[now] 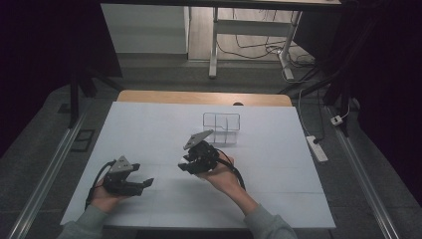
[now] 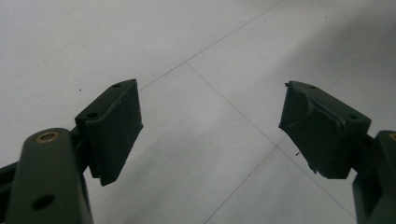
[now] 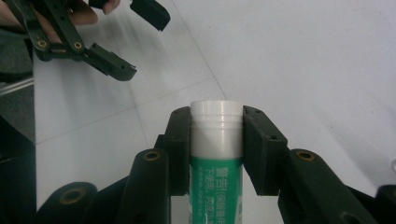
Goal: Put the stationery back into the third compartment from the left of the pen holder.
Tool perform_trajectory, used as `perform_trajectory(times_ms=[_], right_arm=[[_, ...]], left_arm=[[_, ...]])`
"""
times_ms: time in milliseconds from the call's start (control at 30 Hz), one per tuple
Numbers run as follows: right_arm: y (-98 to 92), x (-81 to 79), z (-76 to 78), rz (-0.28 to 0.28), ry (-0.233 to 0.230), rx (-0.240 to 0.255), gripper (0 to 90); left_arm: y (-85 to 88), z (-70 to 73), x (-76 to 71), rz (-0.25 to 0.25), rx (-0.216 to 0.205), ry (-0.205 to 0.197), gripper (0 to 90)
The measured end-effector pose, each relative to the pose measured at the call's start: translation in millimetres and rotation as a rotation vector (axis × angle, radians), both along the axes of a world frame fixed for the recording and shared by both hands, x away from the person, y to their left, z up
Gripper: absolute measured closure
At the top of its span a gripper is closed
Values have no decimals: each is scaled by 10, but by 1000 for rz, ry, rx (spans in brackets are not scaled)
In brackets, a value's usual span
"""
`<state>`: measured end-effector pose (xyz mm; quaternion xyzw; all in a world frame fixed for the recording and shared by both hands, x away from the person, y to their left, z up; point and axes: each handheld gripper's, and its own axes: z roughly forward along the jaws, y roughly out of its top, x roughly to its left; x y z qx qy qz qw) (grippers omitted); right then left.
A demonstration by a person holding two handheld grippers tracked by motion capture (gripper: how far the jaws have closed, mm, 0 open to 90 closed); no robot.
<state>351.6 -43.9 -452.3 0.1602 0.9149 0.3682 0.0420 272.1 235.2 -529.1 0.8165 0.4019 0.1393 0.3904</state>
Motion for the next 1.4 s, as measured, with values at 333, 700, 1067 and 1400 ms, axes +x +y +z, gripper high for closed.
perform_trajectory(times_ms=[333,700,1067,1400], right_arm=[[-83,26,72,-21,-27,26,645],[-219,68,190,-64,-58,62,645],[-377,118,312,-110,-92,103,645],[-514,156,405,-153,-119,130,645]], left_arm=[[3,3,-2,2,-1,-3,203],[1,2,-2,1,0,-3,202],[0,1,-3,1,1,-3,202],[-7,-2,-5,-1,2,-2,202]])
